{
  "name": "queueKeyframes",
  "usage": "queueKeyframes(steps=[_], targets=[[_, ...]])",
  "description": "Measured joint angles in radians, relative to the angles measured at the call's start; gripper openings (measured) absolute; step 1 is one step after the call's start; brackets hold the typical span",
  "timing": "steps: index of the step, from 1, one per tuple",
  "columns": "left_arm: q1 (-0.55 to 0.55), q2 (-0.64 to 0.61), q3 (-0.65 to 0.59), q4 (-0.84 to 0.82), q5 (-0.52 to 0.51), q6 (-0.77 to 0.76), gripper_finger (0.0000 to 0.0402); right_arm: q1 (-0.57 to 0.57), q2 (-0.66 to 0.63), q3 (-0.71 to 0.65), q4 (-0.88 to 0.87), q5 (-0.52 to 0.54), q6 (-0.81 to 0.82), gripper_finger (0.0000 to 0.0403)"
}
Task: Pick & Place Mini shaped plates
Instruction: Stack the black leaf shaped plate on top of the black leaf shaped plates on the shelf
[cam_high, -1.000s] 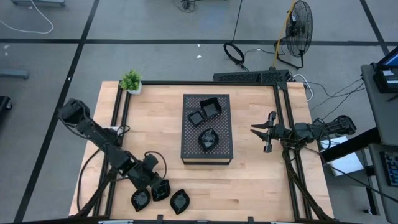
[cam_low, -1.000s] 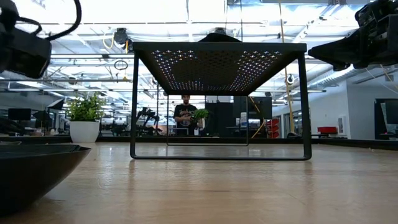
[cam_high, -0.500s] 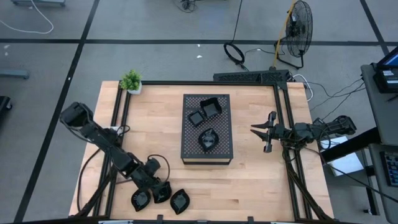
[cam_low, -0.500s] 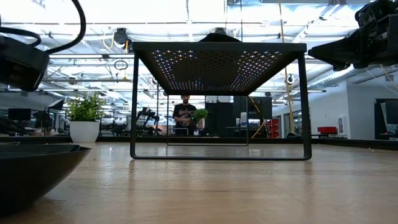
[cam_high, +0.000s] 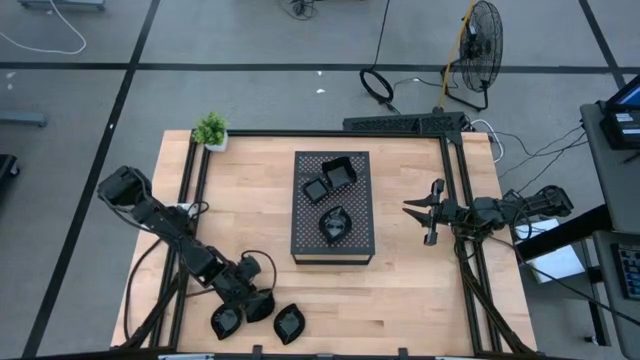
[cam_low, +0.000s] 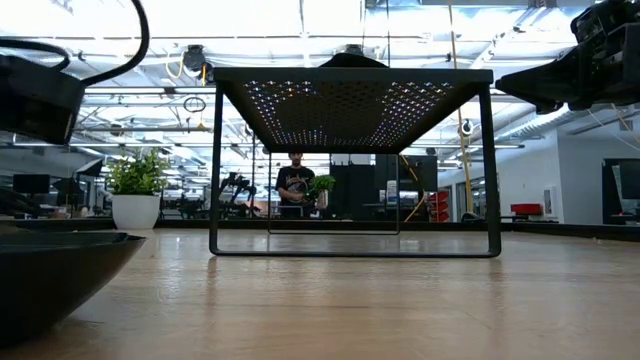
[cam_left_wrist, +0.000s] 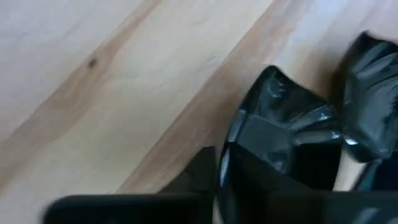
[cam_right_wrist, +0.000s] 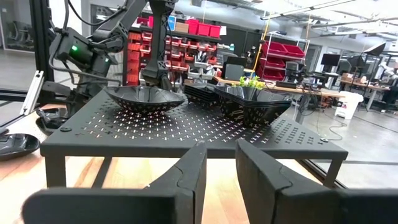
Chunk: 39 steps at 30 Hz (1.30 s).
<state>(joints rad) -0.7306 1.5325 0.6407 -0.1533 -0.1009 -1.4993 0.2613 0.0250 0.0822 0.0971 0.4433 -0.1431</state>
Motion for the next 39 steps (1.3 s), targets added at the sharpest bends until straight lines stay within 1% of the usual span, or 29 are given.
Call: queueKeyframes(steps=[1, 2, 3, 7, 10, 15, 17, 20, 22, 25, 28, 30, 32, 33, 34, 36, 39], targets=[[0.002, -0.001, 0.001, 0.006, 0.000, 0.002, 0.0029, 0.000, 0.000, 0.000, 0.000, 0.000, 0.000, 0.0073], [0.006, -0.002, 0.001, 0.007, 0.004, 0.002, 0.0015, 0.000, 0.000, 0.000, 0.000, 0.000, 0.000, 0.0073], [0.009, -0.002, 0.001, 0.007, 0.007, 0.001, 0.0010, 0.000, 0.000, 0.000, 0.000, 0.000, 0.000, 0.0073], [0.028, -0.011, 0.001, 0.020, 0.015, 0.006, 0.0011, 0.000, 0.000, 0.000, 0.000, 0.000, 0.000, 0.0073], [0.047, -0.051, 0.001, 0.033, 0.008, 0.006, 0.0005, 0.000, 0.000, 0.000, 0.000, 0.000, 0.000, 0.0073], [0.075, -0.162, 0.002, 0.060, -0.090, 0.041, 0.0004, 0.000, 0.000, 0.000, 0.000, 0.000, 0.000, 0.0073], [0.079, -0.212, 0.002, 0.069, -0.149, 0.078, 0.0005, 0.000, 0.000, 0.000, 0.000, 0.000, 0.000, 0.0073], [0.085, -0.276, 0.003, 0.129, -0.251, 0.155, 0.0004, 0.000, 0.000, 0.000, 0.000, 0.000, 0.000, 0.0073], [0.092, -0.306, 0.002, 0.204, -0.326, 0.179, 0.0004, 0.000, 0.000, 0.000, 0.000, 0.000, 0.000, 0.0073], [0.132, -0.324, 0.002, 0.414, -0.428, 0.242, 0.0007, 0.000, 0.000, 0.000, 0.000, 0.000, 0.000, 0.0073], [0.199, -0.307, 0.008, 0.644, -0.451, 0.366, 0.0003, 0.000, 0.000, 0.000, 0.000, 0.000, 0.000, 0.0073], [0.249, -0.277, 0.047, 0.677, -0.438, 0.438, 0.0004, 0.000, 0.000, 0.000, 0.000, 0.000, 0.000, 0.0073], [0.300, -0.244, 0.109, 0.602, -0.395, 0.461, 0.0003, 0.000, 0.000, 0.000, 0.001, 0.000, 0.000, 0.0073], [0.327, -0.222, 0.155, 0.533, -0.362, 0.454, 0.0003, 0.000, 0.000, 0.000, 0.001, 0.000, 0.000, 0.0073], [0.356, -0.199, 0.205, 0.447, -0.320, 0.433, 0.0003, 0.000, 0.000, 0.000, 0.001, 0.000, 0.000, 0.0073], [0.410, -0.151, 0.317, 0.215, -0.252, 0.410, 0.0004, 0.000, 0.000, 0.000, 0.001, 0.000, 0.000, 0.0073], [0.484, -0.080, 0.484, -0.094, -0.186, 0.462, 0.0003, 0.000, 0.000, 0.000, 0.001, 0.000, 0.000, 0.0073]])
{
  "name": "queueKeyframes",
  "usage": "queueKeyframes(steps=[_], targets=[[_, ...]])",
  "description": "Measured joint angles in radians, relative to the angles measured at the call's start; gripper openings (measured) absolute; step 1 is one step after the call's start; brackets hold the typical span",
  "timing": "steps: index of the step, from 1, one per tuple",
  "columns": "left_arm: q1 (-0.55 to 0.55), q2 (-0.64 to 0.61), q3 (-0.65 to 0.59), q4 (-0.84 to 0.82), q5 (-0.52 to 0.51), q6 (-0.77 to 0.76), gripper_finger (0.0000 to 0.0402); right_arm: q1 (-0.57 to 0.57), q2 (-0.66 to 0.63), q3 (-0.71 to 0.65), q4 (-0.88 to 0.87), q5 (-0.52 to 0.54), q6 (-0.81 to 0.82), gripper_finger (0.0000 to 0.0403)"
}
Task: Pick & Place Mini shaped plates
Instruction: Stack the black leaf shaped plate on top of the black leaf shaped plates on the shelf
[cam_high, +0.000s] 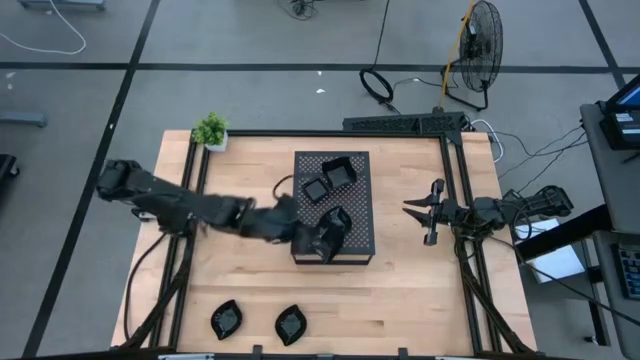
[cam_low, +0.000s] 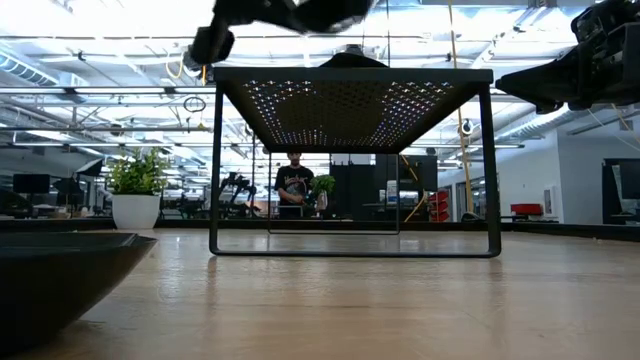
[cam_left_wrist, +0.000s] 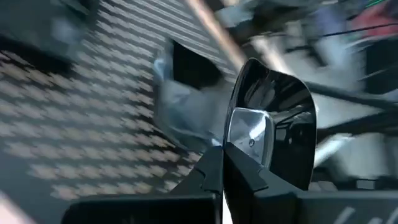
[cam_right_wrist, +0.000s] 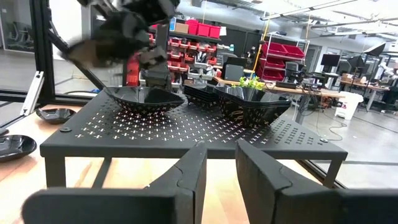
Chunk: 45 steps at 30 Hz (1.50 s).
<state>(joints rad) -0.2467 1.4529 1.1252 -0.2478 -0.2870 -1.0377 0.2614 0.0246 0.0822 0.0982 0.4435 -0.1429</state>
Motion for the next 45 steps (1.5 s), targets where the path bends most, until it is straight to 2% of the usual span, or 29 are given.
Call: queueKeyframes(steps=[3, 7, 15, 21, 30, 38, 42, 45], targets=[[0.055, 0.049, 0.130, -0.191, 0.002, 0.043, 0.0005, 0.000, 0.000, 0.000, 0.000, 0.000, 0.000, 0.0073], [0.095, 0.092, 0.195, -0.224, 0.005, 0.128, 0.0003, 0.000, 0.000, 0.000, 0.000, 0.000, 0.000, 0.0073], [0.146, 0.093, 0.197, -0.256, 0.008, 0.208, 0.0016, 0.000, 0.000, 0.000, 0.000, 0.000, 0.000, 0.0073], [0.161, 0.093, 0.197, -0.256, 0.006, 0.272, 0.0004, 0.000, 0.000, 0.000, 0.000, 0.000, 0.000, 0.0073], [0.162, 0.093, 0.197, -0.255, -0.002, 0.337, 0.0047, 0.000, 0.000, 0.000, 0.000, 0.000, 0.000, 0.0073], [0.162, 0.093, 0.197, -0.217, -0.001, 0.361, 0.0066, 0.000, 0.000, 0.000, -0.001, 0.000, 0.000, 0.0073], [0.162, 0.081, 0.196, -0.238, 0.069, 0.362, 0.0067, 0.000, 0.000, 0.000, -0.001, 0.000, 0.000, 0.0073], [0.137, 0.036, 0.196, -0.320, 0.143, 0.323, 0.0067, 0.000, 0.000, 0.000, -0.001, 0.000, 0.000, 0.0073]])
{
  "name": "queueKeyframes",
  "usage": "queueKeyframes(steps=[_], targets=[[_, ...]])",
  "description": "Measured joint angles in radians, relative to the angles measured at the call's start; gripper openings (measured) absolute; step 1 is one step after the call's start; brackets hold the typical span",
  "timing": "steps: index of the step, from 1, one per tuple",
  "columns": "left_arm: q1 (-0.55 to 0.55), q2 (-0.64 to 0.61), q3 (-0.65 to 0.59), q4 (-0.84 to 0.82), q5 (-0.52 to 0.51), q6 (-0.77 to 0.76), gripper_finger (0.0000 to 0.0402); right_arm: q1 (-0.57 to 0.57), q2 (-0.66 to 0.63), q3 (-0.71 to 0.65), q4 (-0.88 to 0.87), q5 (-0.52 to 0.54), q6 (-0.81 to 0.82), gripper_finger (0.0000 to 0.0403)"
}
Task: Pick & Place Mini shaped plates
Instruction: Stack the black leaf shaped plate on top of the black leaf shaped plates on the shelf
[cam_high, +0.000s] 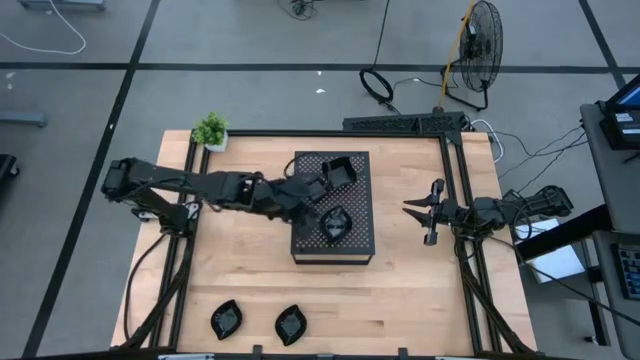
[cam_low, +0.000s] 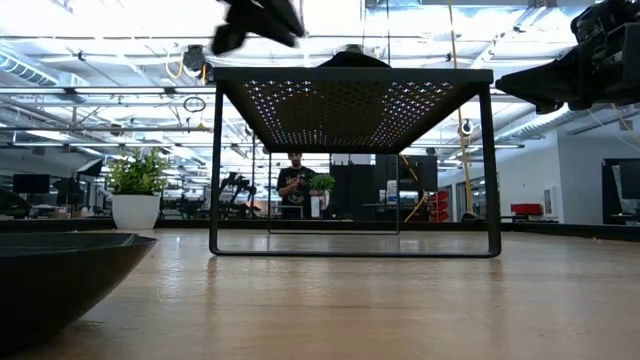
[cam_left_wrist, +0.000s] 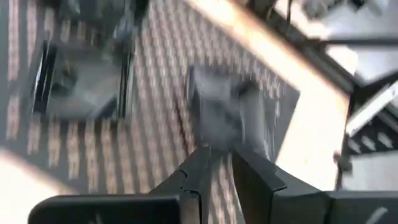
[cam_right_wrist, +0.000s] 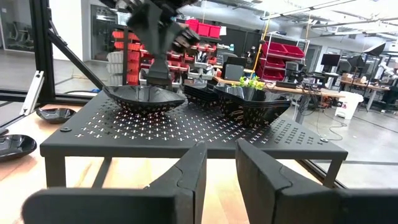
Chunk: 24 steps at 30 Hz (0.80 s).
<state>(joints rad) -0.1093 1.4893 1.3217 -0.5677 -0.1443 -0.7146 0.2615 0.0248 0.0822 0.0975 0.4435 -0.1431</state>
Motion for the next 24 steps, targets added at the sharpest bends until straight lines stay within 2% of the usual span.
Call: queueKeyframes(steps=[4, 7, 9, 12, 16, 20, 24], targets=[[-0.104, -0.036, 0.000, -0.302, -0.042, -0.230, 0.0068, 0.000, 0.000, 0.000, 0.000, 0.000, 0.000, 0.0073], [-0.222, -0.038, -0.005, -0.540, -0.070, -0.538, 0.0068, 0.000, 0.000, 0.000, 0.000, 0.000, 0.000, 0.0073], [-0.313, -0.037, -0.031, -0.618, -0.047, -0.772, 0.0072, 0.000, 0.000, 0.000, 0.000, 0.000, 0.000, 0.0073], [-0.453, -0.029, -0.093, -0.579, -0.010, -1.067, 0.0095, 0.000, 0.000, 0.000, 0.000, 0.000, 0.000, 0.0073], [-0.637, -0.013, -0.171, -0.483, 0.060, -1.359, 0.0148, 0.000, 0.000, 0.000, 0.000, 0.000, 0.000, 0.0073], [-0.785, 0.011, -0.226, -0.404, 0.065, -1.518, 0.0193, 0.000, 0.000, 0.000, 0.000, 0.000, 0.000, 0.0073], [-0.891, 0.061, -0.264, -0.380, 0.070, -1.614, 0.0212, 0.000, 0.000, 0.000, 0.000, 0.000, 0.000, 0.0073]])
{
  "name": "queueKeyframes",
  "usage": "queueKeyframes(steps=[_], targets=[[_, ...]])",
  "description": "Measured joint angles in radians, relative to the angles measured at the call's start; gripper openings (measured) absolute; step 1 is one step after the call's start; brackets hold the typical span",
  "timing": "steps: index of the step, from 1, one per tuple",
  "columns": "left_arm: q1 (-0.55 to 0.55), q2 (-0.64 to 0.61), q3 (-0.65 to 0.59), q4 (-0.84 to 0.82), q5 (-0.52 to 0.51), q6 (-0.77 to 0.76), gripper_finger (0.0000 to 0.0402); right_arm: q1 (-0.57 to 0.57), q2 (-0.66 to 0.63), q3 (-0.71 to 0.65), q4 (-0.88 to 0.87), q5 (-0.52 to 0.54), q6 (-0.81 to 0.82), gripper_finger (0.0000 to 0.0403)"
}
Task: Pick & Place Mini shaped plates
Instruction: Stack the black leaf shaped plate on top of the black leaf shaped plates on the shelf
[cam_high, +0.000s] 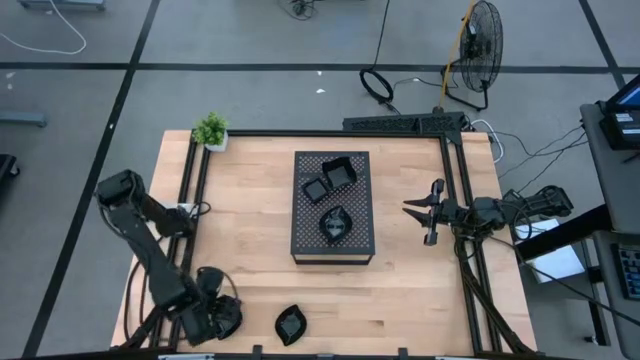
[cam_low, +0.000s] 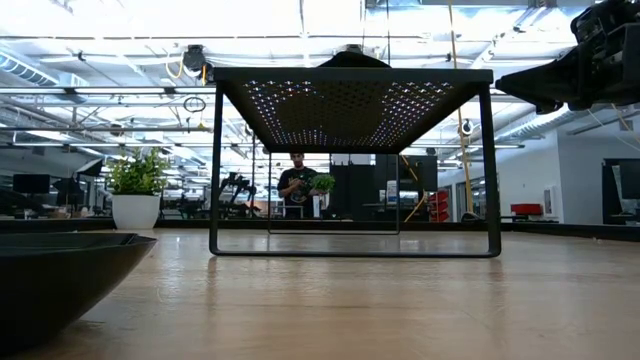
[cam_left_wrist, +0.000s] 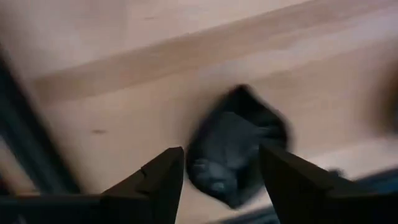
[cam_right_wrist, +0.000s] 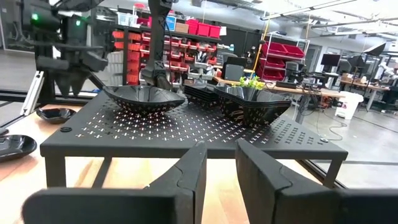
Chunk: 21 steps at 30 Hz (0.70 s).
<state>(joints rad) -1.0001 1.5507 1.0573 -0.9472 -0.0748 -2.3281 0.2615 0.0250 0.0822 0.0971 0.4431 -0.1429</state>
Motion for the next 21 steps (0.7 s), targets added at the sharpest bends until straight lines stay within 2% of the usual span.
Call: queueKeyframes(steps=[11, 21], targets=[[-0.033, 0.125, -0.046, 0.049, 0.067, 0.027, 0.0186, 0.000, 0.000, 0.000, 0.001, 0.000, 0.000, 0.0073], [-0.033, 0.184, -0.046, 0.142, 0.052, 0.056, 0.0149, 0.000, 0.000, 0.000, 0.001, 0.000, 0.000, 0.0073]])
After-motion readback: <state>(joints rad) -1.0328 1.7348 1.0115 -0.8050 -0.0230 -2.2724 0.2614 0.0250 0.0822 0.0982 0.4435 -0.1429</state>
